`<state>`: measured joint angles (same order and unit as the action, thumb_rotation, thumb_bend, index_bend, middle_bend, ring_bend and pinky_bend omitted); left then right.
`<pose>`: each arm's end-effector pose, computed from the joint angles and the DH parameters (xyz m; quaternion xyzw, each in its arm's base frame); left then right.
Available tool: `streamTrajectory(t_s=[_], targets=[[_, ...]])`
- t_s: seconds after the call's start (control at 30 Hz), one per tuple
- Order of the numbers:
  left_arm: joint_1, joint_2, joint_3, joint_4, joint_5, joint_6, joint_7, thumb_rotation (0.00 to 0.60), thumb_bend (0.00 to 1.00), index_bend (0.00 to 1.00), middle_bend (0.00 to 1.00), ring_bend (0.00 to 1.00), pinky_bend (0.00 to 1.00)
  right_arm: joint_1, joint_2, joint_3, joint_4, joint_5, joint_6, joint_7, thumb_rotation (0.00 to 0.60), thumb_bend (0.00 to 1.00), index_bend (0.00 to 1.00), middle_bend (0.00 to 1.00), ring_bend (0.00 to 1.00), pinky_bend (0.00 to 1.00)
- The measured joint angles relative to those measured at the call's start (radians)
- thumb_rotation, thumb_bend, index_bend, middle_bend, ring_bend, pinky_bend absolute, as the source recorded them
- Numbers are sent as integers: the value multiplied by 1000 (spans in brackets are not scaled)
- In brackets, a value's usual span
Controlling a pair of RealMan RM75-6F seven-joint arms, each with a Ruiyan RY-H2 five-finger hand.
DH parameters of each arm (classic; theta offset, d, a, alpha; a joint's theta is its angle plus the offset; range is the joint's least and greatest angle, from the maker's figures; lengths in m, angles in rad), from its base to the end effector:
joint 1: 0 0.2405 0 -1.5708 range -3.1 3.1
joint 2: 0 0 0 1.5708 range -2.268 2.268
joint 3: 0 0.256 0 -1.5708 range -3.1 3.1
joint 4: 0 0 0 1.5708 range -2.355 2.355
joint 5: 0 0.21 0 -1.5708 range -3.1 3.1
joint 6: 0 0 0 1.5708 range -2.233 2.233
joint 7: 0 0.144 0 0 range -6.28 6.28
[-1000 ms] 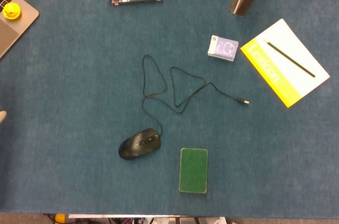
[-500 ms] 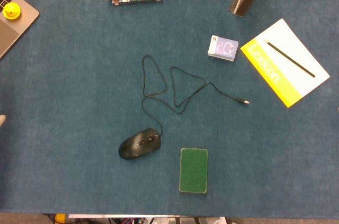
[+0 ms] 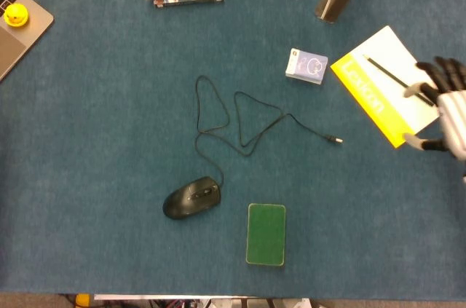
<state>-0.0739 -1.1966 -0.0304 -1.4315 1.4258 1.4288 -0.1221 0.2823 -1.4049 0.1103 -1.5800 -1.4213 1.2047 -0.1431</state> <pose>-0.3559 0.1746 0.1476 -0.5699 -0.4334 -0.3588 0.5989 -0.2533 -0.2411 0.0436 0.6504 -0.4378 0.3964 0.4776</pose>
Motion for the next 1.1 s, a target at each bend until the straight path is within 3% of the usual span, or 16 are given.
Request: streamTrajectory(t_s=[0.3,0.57,1.1], targets=[[4,-4,1,28,1,-9,-33,600,0,288,173,210,443,66,-68,2,22,-9,-61,-2,600,37,393,176,0,41],[10,-10,1,38,-2,-9,-43,600,0,286,173,211,443,94,-104,-1,9,46,-108,-58,600,38,393,176,0,41],[15,-31,4,84,-2,-23,-90,600,0,283,173,211,443,96,-182,2,-126,332,-42,-468,600,44,398,176,0,42]])
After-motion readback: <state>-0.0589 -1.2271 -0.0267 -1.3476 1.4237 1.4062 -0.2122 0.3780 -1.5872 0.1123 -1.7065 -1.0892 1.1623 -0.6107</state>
